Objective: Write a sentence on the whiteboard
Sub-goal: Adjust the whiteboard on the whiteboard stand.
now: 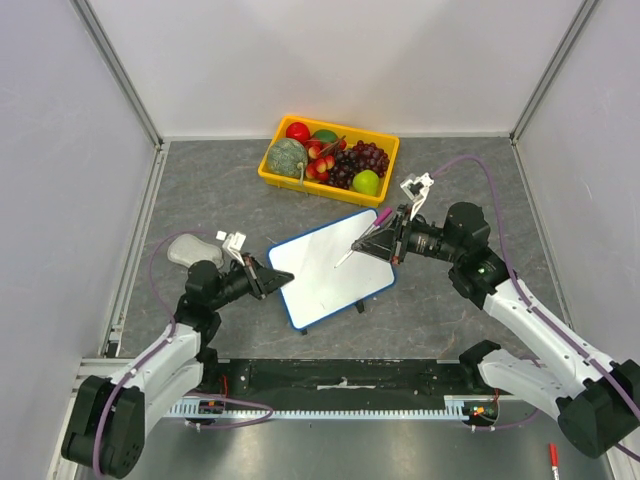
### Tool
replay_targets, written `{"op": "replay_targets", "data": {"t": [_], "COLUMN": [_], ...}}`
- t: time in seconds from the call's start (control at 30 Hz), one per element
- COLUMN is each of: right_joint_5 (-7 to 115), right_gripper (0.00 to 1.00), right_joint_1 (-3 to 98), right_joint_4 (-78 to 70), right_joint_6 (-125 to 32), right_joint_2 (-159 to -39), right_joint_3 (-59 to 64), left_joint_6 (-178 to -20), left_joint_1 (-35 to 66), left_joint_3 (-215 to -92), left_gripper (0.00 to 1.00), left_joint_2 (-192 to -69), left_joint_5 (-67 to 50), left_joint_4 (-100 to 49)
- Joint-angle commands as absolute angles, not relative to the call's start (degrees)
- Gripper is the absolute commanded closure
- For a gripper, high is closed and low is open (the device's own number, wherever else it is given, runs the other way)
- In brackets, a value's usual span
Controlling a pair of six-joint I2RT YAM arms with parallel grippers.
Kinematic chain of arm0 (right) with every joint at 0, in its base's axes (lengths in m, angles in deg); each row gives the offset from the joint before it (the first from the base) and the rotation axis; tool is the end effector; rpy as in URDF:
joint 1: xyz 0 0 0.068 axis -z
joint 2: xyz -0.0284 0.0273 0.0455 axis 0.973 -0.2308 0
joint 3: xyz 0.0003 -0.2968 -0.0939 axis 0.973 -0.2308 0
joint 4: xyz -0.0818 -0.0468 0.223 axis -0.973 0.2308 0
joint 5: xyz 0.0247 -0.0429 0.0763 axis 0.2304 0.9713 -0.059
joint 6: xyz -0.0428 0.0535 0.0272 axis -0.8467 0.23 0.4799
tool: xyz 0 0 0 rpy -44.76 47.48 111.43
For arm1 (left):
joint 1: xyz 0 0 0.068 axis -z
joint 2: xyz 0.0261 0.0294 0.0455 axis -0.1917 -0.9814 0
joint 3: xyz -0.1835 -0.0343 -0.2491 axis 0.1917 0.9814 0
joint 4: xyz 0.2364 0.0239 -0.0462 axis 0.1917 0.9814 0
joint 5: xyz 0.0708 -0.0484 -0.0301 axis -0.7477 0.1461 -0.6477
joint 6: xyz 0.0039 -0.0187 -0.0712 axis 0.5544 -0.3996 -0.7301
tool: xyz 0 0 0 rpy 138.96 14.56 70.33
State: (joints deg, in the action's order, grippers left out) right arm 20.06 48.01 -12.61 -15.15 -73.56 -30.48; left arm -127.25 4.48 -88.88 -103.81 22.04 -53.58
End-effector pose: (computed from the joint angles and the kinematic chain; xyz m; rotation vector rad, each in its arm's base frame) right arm 0.1562 0.1315 0.3621 -0.4590 1.7985 1.4385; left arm 0.1315 -0.0766 0.2150 0.1254 1.9033 -1.2747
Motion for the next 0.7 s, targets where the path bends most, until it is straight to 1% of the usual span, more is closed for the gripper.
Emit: {"op": "replay_targets", "data": {"t": [0.0, 0.23, 0.4, 0.67], "right_joint_5": [19.87, 19.96, 20.05, 20.22], "right_gripper": [1.0, 1.0, 1.0, 1.0], "right_joint_1": [48.36, 48.53, 48.62, 48.71], "right_joint_4": [-13.47, -13.03, -12.95, -13.03], "right_joint_6": [-14.8, -14.63, -14.45, -14.19], "right_joint_2": [-72.24, -71.63, -71.63, -71.71], "right_joint_3": [-30.4, -29.69, -29.52, -29.43], "left_joint_6": [-127.34, -131.82, -132.09, -131.56], "left_joint_1": [9.5, 13.29, 13.82, 15.22], "left_joint_3": [-85.39, -82.75, -82.75, -82.92], "left_gripper": [0.98, 0.98, 0.98, 0.98], "left_joint_2": [-101.65, -89.09, -82.05, -86.34], "left_joint_5": [24.61, 22.94, 23.29, 27.24], "left_joint_4": [-44.53, -37.68, -31.78, -35.46]}}
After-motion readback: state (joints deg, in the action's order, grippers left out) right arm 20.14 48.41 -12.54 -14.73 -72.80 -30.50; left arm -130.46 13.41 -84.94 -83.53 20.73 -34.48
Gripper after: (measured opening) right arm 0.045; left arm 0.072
